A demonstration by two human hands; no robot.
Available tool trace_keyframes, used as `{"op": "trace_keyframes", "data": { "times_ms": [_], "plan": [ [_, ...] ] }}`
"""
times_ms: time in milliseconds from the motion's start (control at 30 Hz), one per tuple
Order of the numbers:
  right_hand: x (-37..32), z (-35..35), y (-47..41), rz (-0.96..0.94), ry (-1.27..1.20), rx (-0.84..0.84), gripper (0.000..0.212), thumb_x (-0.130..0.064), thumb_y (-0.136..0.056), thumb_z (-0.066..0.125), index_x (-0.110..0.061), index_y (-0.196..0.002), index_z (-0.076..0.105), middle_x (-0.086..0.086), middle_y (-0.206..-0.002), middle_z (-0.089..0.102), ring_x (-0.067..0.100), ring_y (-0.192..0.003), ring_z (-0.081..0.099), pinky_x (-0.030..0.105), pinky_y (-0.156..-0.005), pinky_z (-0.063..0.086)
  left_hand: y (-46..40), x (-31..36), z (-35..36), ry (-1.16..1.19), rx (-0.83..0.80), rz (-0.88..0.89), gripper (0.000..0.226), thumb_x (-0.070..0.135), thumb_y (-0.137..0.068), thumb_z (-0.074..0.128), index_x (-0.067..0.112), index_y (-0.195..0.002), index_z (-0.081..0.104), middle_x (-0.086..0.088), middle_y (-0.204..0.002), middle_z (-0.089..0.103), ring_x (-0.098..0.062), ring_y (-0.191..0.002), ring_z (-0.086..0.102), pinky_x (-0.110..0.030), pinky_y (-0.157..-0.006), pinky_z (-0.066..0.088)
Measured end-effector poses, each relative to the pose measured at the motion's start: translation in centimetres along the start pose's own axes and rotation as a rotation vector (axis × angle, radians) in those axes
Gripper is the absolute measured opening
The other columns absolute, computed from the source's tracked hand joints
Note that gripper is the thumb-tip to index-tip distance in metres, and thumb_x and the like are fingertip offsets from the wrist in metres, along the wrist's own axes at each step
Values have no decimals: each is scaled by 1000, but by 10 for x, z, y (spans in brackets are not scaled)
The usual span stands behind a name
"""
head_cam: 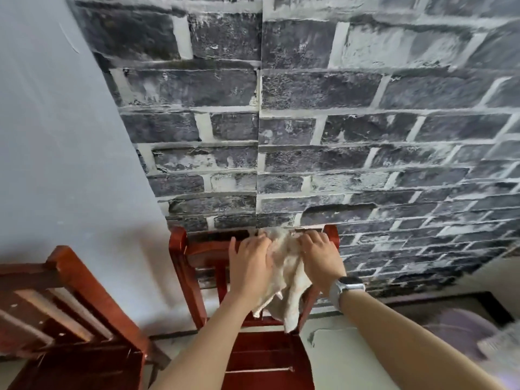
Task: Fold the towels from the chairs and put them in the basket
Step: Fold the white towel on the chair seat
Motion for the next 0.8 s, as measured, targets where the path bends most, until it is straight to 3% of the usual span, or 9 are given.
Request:
{"op": "trace_keyframes", "data": {
  "times_ms": [67, 133, 200, 300, 400, 533, 633, 700, 800],
  "plan": [
    [0, -4, -3, 22, -8, 23, 28, -3, -88, 40, -9, -113, 51, 8, -120, 53, 25, -109, 45, 32, -87, 41, 0, -7, -12, 206, -54, -54, 11, 10, -91, 44, 11, -98, 53, 0, -79, 60, -22, -82, 59, -33, -85, 42],
    [1, -9, 3, 42, -69, 41, 26, -3, -88, 42, -8, -109, 55, 7, -114, 56, 25, -104, 48, 32, -83, 38, 4, -15, -24, 464, -105, -157, 7, 16, -94, 40, 14, -97, 46, 3, -68, 54, -10, -58, 53, -18, -52, 37],
    [2, -8, 26, 32, -143, 25, 21, -4, -87, 44, -13, -102, 56, 3, -105, 58, 24, -99, 52, 31, -79, 33, 19, -23, -33, 634, -101, -215, 8, 20, -95, 39, 21, -91, 45, 8, -63, 53, -6, -50, 51, -15, -43, 34],
    [5, 11, 94, 13, -307, -290, 9, -13, -90, 47, -20, -89, 53, -2, -93, 56, 19, -85, 53, 23, -68, 30, 61, -38, -31, 628, -259, -219, 11, 27, -97, 36, 27, -98, 47, 12, -79, 60, 2, -63, 56, -11, -54, 40],
    [19, 31, 154, -5, -160, -655, 20, -19, -93, 44, -17, -104, 60, 2, -104, 63, 14, -85, 53, 20, -70, 36, 98, -51, -23, 500, -356, -233, 12, 29, -97, 35, 31, -99, 47, 5, -86, 61, 1, -71, 55, -13, -62, 40],
    [42, 33, 174, 209, -412, -428, 20, -8, -89, 46, -23, -77, 46, 2, -80, 56, 21, -75, 52, 27, -64, 36, 114, -42, -30, 414, -265, -183, 17, 24, -97, 39, 27, -107, 52, 21, -96, 53, 5, -92, 49, -4, -70, 33],
    [52, 19, 174, 371, -744, -336, 17, 4, -88, 42, -12, -91, 43, 8, -75, 53, 18, -65, 49, 30, -60, 39, 102, -24, -44, 441, -223, -136, 22, 22, -96, 42, 22, -115, 53, 15, -108, 54, 2, -104, 45, -6, -78, 34],
    [53, 5, 177, 420, -885, -310, 16, -2, -90, 41, -15, -96, 46, 2, -71, 54, 11, -56, 50, 25, -53, 41, 93, -9, -52, 436, -188, -121, 27, 20, -95, 44, 19, -120, 53, 8, -118, 55, -2, -111, 47, -15, -87, 36],
    [45, -24, 175, 394, -1042, -241, 13, -10, -92, 44, -20, -91, 53, 3, -72, 57, 11, -58, 55, 28, -55, 44, 89, 8, -55, 371, -143, -155, 33, 21, -94, 47, 17, -127, 48, -3, -130, 50, -16, -118, 49, -19, -91, 35]
  ]
}}
Point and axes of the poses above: each hand's wrist, its own y-axis away from the middle knuckle, its own z-axis out of the palm, x = y × z, the point moved 1 cm from there along -y, towards the middle knuckle
